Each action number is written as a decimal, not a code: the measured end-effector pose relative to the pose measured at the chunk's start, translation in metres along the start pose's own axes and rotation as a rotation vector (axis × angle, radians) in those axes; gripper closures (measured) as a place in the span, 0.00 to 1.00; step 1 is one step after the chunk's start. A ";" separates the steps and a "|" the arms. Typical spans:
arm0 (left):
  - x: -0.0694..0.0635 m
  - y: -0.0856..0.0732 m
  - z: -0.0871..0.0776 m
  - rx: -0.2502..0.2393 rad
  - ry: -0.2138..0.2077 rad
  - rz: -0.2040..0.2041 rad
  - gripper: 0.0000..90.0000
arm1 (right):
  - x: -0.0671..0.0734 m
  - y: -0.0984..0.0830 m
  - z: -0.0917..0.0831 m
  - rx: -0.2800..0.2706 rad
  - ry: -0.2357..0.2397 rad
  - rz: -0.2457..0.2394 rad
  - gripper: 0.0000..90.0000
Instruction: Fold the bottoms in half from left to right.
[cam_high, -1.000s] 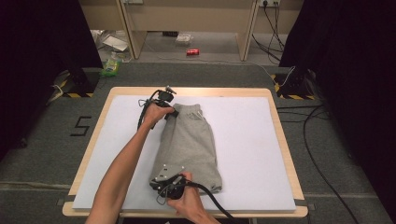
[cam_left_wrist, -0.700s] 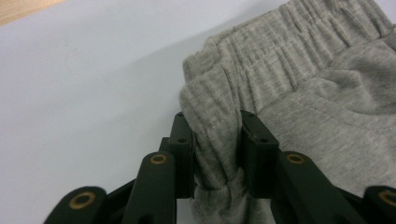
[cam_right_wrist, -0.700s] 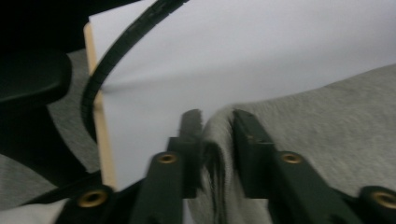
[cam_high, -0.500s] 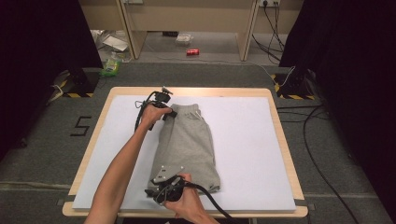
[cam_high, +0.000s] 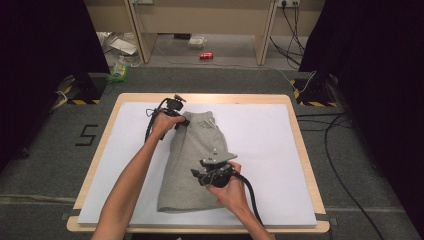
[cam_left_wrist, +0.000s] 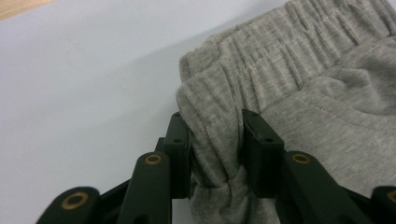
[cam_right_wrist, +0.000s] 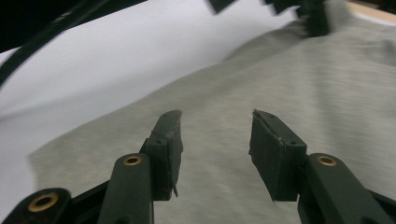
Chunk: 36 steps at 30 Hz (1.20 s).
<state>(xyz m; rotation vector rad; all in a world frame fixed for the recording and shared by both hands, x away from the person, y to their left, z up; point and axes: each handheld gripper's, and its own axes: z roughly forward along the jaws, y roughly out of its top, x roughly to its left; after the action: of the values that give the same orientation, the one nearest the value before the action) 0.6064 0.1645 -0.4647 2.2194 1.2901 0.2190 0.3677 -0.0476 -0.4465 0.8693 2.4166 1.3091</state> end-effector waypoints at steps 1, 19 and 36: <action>0.000 0.000 0.000 -0.002 -0.001 -0.001 0.73 | -0.006 0.000 -0.002 0.000 -0.013 0.010 0.59; -0.001 -0.001 0.000 -0.001 0.005 -0.015 0.73 | -0.076 0.002 -0.005 0.010 -0.131 0.120 0.56; -0.001 -0.001 0.000 0.002 0.004 -0.016 0.73 | -0.119 0.017 0.026 0.047 -0.163 0.145 0.53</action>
<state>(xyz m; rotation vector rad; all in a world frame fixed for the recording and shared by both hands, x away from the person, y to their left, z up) 0.6055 0.1638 -0.4653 2.2104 1.3100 0.2165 0.4807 -0.0954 -0.4534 1.1360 2.3035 1.1818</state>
